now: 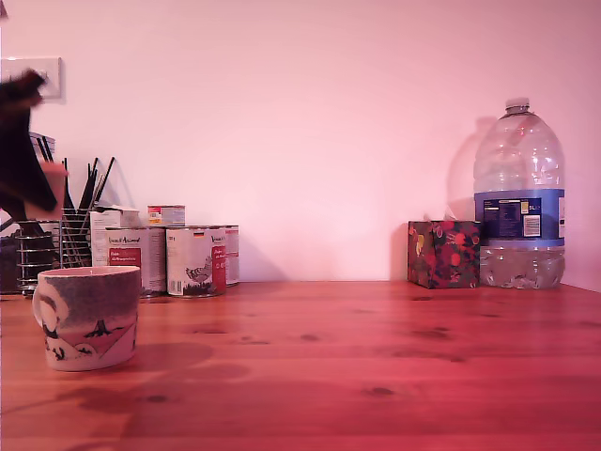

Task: Pick up the coffee capsules from the table one by one and drop them inside the nearest coffee cup

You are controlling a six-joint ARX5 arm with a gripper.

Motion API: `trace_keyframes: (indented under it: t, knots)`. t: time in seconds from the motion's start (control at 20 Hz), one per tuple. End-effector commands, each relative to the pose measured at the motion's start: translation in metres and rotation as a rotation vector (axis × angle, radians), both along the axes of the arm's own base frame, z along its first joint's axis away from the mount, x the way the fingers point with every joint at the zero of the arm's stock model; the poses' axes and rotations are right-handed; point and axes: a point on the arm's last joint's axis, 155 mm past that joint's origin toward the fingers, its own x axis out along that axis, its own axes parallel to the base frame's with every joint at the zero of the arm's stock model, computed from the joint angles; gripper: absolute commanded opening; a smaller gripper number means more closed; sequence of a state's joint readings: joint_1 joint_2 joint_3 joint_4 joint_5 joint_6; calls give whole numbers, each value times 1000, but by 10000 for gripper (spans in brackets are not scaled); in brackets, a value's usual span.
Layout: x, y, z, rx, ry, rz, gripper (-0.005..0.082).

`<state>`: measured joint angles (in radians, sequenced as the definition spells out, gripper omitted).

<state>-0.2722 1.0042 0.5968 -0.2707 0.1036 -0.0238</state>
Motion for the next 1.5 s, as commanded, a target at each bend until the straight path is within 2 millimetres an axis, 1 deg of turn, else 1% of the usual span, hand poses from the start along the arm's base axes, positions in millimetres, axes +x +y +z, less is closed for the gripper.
trace_keyframes:
  t: [0.0,0.15,0.35,0.55,0.8,0.9,1.05,1.3,1.45]
  knots:
    - [0,2,-14,7,23,8,216]
    - [10,0,-18,7,17,11,216]
    - [22,-4,-25,18,53,10,216]
    - [41,-9,-22,28,75,6,216]
    - [53,-12,-30,62,193,5,216]
    - [56,-13,-33,78,253,5,216]
    - [53,-11,-36,100,333,6,216]
    - [40,-8,-42,112,391,12,216]
    - [40,-8,-43,113,393,11,216]
